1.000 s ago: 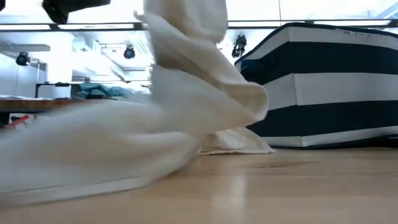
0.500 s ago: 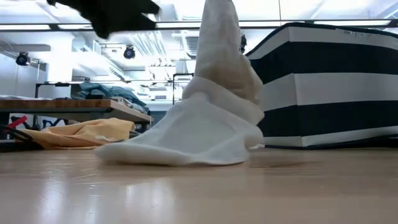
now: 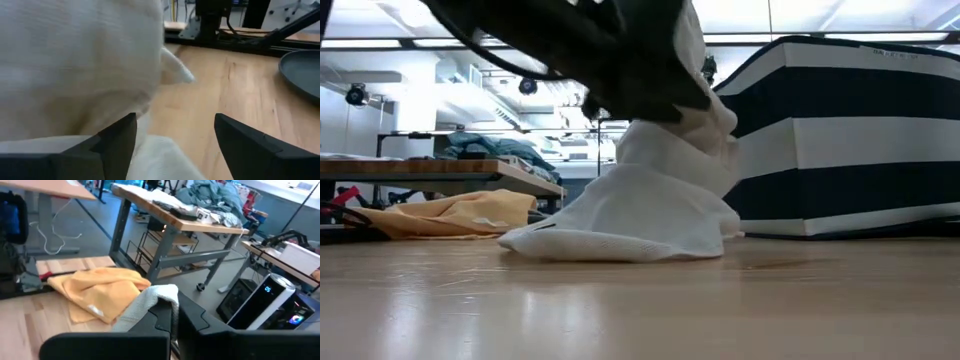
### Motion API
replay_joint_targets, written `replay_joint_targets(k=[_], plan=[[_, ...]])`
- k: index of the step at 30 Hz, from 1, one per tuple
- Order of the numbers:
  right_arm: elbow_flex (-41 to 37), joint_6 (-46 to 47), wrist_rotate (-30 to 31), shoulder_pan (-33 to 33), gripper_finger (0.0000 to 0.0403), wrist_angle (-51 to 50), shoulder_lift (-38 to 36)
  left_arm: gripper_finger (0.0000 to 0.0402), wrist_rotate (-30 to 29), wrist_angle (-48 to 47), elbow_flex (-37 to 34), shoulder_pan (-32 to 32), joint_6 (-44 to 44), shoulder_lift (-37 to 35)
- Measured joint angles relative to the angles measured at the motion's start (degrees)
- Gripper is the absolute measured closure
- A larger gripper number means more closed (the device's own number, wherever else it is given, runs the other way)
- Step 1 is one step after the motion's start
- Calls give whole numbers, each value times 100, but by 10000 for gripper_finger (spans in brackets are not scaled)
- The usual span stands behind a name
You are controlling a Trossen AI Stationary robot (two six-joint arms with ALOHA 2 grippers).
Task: Fold kitchen towel into neat rectangle
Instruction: Fold the white patterned towel
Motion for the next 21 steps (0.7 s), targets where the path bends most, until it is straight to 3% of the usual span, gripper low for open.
replay_joint_targets(k=[4,8,15,21], plan=[[0,182,-2,3,403,-331,0,134,193,135,190,16,-349,283],[0,373,0,1,403,-685,0,146,152,844,240,-45,-330,304],[-22,454,0,3,403,-785,17,208,-150,852,232,-46,-333,314],[-22,449,0,3,403,-772,17,274,241,813,229,96,-374,341]])
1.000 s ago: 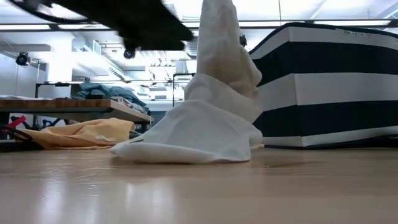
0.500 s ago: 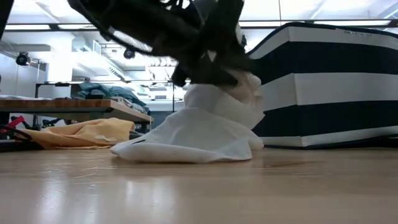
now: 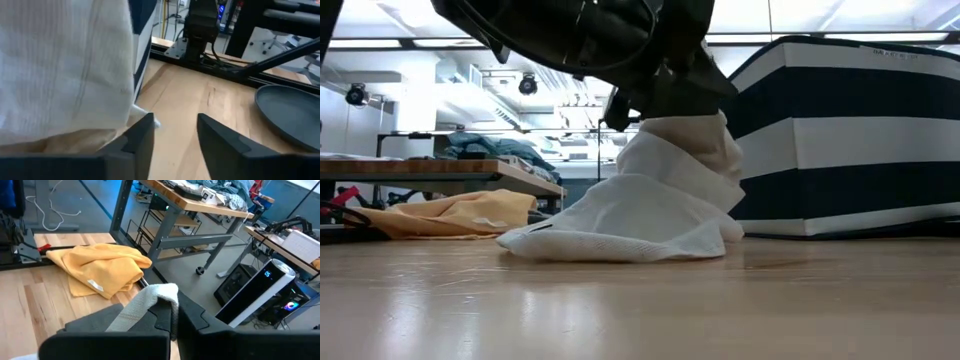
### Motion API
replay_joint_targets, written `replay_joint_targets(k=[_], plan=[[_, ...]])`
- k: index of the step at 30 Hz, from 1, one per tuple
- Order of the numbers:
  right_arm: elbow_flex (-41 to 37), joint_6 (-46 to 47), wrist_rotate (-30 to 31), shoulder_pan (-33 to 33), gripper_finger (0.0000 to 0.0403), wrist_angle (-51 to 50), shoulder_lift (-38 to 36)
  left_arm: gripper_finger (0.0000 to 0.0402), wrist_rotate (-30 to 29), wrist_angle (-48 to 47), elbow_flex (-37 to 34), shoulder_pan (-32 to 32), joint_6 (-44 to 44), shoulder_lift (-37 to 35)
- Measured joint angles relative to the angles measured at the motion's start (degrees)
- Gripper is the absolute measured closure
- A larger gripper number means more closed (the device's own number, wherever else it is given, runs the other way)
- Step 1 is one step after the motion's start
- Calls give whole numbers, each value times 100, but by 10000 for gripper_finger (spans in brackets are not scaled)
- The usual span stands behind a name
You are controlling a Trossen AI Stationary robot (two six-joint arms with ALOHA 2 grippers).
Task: Fold kitchen towel into neat rectangle
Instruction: Fold the white patterned towel
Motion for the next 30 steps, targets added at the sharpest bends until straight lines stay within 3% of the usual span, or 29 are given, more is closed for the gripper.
replay_joint_targets(k=[4,8,18,21,27,30], plan=[[0,-4,0,0,403,35,0,311,-156,-31,-9,56,-67,66],[0,-22,0,2,403,35,0,319,-208,-117,-9,58,-73,64],[0,-39,0,2,403,37,0,205,-148,-124,-11,73,-216,64],[0,-43,-2,2,403,35,0,197,-144,-134,-11,110,-295,64],[0,-44,-4,2,403,37,0,266,-135,-112,-11,252,-399,143],[0,-42,-4,4,403,37,0,310,303,-125,-11,421,-454,282]])
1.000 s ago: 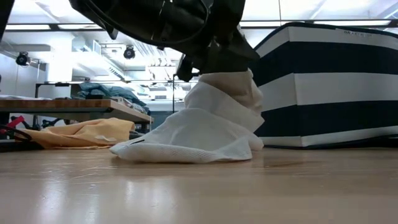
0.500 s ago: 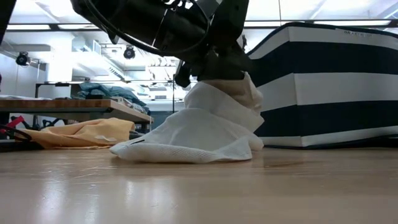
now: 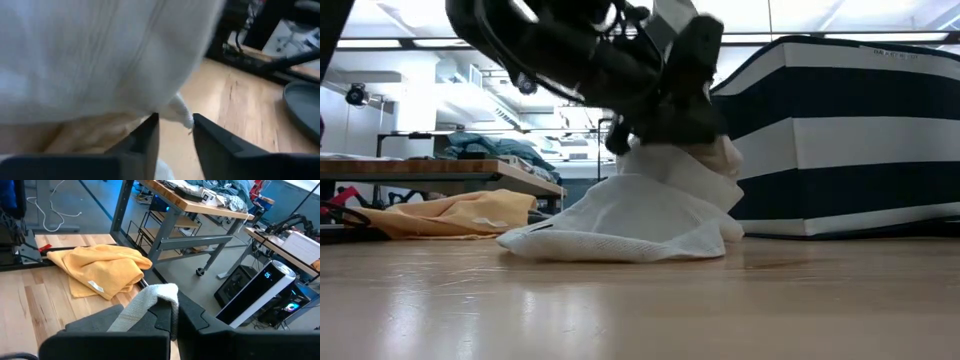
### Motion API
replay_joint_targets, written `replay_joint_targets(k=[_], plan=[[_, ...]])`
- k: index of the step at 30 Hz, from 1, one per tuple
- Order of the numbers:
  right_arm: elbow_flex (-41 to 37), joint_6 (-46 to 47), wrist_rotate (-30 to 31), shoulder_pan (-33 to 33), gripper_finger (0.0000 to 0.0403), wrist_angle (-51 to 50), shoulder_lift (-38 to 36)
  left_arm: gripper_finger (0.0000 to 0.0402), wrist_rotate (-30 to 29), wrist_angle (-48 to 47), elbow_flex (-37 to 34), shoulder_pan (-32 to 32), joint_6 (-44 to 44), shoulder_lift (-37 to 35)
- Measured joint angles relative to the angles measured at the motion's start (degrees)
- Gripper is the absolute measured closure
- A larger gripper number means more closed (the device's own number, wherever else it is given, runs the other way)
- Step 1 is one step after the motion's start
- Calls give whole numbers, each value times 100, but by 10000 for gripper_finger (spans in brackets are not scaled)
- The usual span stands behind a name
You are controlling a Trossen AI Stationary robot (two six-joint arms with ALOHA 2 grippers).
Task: Fold kitchen towel into neat rectangle
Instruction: Fold the white patterned towel
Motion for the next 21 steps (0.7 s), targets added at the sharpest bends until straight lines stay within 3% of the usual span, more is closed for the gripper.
replay_joint_targets(k=[5,10,14,21], plan=[[0,2,-5,2,403,-2,0,360,224,282,0,113,-138,212],[0,2,-14,52,403,-13,0,377,30,272,0,50,-74,187],[0,2,-18,55,403,-105,0,351,-14,288,2,-30,116,136],[0,2,-15,52,403,-175,0,269,-58,475,2,-42,55,61]])
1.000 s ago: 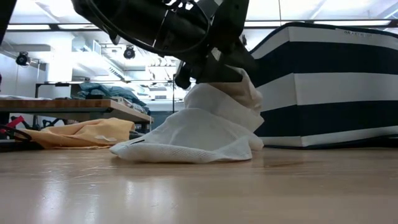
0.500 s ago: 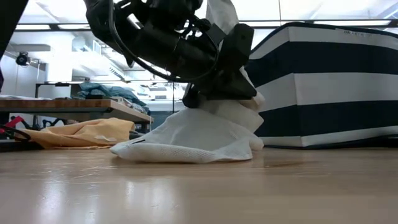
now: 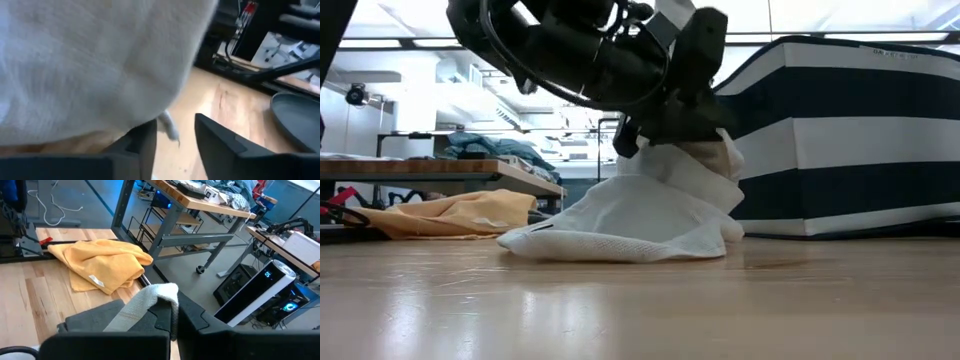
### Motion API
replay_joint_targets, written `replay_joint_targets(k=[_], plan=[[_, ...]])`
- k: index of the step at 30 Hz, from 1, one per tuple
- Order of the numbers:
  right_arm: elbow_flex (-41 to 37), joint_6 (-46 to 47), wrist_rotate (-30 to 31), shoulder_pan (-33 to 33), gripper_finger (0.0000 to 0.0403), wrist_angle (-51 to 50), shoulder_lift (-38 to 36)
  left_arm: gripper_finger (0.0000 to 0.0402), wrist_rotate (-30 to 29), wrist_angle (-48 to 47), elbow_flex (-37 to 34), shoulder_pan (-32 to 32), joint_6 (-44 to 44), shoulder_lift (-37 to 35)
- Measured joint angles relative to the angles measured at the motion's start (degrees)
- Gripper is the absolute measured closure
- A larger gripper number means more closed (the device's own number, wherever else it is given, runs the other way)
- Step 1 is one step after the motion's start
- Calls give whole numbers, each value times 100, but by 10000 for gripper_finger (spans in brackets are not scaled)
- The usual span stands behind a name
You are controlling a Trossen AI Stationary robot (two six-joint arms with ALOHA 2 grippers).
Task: Fold kitchen towel into neat rectangle
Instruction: Fold the white patterned towel
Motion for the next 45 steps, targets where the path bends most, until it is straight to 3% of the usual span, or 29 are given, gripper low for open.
replay_joint_targets(k=[5,12,21,25,31,36,40,45], plan=[[0,0,-1,0,403,0,0,276,9,-244,0,200,-145,0],[0,2,1,0,403,48,0,390,188,-284,0,241,98,0],[-1,-277,324,-2,403,-119,-72,399,130,-883,0,-258,287,-428],[-4,-334,1041,-7,403,-616,-389,400,-754,-2286,2,-938,382,-1230],[-4,22,1077,0,403,-1198,-903,400,-2491,-4652,2,-2233,-116,-2925],[-4,96,208,67,403,-1221,-1295,401,-3477,-5834,155,-3342,169,-4525],[-4,247,-1123,363,403,-1007,-1620,401,-3482,-5935,696,-4208,1345,-5375],[-4,99,-2647,901,403,-94,-1979,401,-3165,-5947,1840,-4886,2700,-5705]])
